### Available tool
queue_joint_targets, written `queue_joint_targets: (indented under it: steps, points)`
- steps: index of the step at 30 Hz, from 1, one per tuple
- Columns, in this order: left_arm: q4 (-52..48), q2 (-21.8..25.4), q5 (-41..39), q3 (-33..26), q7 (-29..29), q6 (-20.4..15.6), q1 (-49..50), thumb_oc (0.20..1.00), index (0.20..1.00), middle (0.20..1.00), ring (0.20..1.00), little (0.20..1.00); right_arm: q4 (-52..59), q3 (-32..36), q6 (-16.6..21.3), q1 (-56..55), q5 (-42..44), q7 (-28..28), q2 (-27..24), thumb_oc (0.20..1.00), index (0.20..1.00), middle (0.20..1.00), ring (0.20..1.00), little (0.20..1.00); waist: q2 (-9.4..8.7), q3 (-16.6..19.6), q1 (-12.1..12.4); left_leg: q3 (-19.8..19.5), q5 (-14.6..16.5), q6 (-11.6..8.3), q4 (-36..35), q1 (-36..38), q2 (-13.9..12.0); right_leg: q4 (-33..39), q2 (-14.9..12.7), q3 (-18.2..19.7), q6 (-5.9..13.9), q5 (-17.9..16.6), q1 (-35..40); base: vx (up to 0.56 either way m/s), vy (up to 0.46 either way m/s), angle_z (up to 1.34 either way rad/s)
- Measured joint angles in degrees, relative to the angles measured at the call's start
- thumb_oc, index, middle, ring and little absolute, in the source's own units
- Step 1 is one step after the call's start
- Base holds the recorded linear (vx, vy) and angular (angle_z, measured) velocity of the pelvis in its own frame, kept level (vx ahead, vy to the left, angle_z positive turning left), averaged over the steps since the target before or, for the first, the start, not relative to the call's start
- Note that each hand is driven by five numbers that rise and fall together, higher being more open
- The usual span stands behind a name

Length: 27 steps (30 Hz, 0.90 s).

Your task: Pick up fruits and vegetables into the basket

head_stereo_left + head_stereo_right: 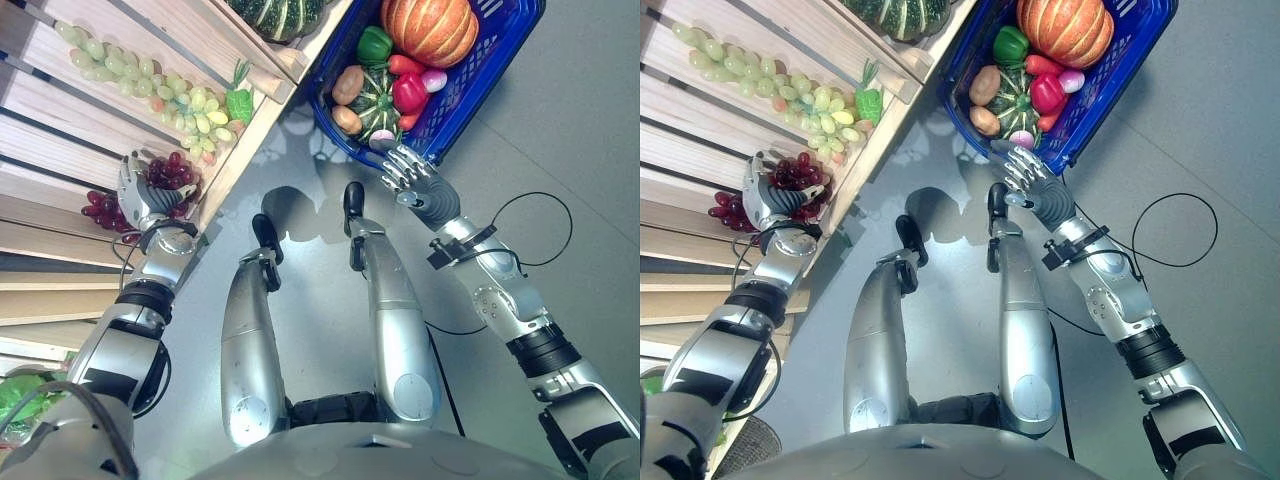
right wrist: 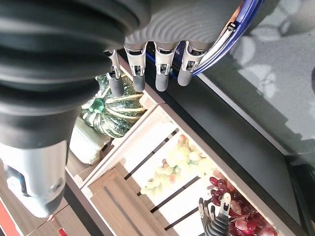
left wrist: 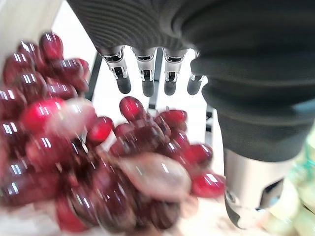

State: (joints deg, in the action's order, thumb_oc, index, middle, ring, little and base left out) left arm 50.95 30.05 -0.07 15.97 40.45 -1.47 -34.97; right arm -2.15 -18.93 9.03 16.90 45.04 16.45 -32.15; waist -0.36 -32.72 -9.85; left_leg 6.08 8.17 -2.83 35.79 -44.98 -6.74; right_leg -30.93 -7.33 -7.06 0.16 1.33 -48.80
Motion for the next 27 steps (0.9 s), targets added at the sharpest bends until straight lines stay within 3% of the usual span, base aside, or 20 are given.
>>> queue_joint_targets:
  steps: [8, 20, 24, 27]
  points:
    - [0.21, 0.04, -0.49, 0.52, -1.85, -0.81, -1.30, 1.000, 1.000, 1.000, 1.000, 1.000, -1.20, 0.01, 0.55, 0.02, 0.07, 0.04, 0.52, 1.000, 1.000, 1.000, 1.000, 1.000, -0.03, 0.01, -0.18, 0.13, 0.02, -0.01, 0.02, -1.35, 0.05, -0.01, 0.02, 0.11, 0.00, 0.00, -1.42, 0.00, 0.000, 0.00]
    - [5.65, 0.21, 4.89, 4.63, 3.66, 12.90, -5.42, 1.000, 1.000, 1.000, 1.000, 1.000, -2.18, 0.08, 0.71, 2.26, 1.12, 0.11, 0.77, 1.000, 1.000, 1.000, 1.000, 1.000, -0.46, 0.05, -1.39, 0.62, -0.04, -0.09, 0.07, -3.29, -0.28, -0.66, 0.11, 0.66, 0.01, 0.00, -4.04, 0.00, 0.000, -0.01]
    - [6.80, 1.74, 11.82, 7.79, 3.73, 18.11, -6.84, 1.000, 1.000, 1.000, 1.000, 1.000, -2.17, 0.07, 0.62, 2.71, 1.71, 0.21, -0.24, 1.000, 1.000, 1.000, 1.000, 1.000, -0.53, 0.14, -1.36, 1.43, -0.35, -0.20, 0.08, -4.61, -0.36, -1.12, 0.16, 1.27, 0.02, 0.01, -5.85, 0.00, 0.008, -0.01]
    - [7.32, 2.73, 19.36, 11.29, 3.18, 24.14, -7.19, 1.000, 1.000, 1.000, 1.000, 1.000, -2.17, 0.14, 0.61, 2.98, 2.30, 0.26, -1.32, 1.000, 1.000, 1.000, 1.000, 1.000, -0.54, 0.15, -1.52, 1.79, -0.44, -0.35, 0.07, -5.34, -0.53, -1.03, 0.33, 1.48, 0.02, 0.01, -7.02, -0.01, 0.044, -0.04]
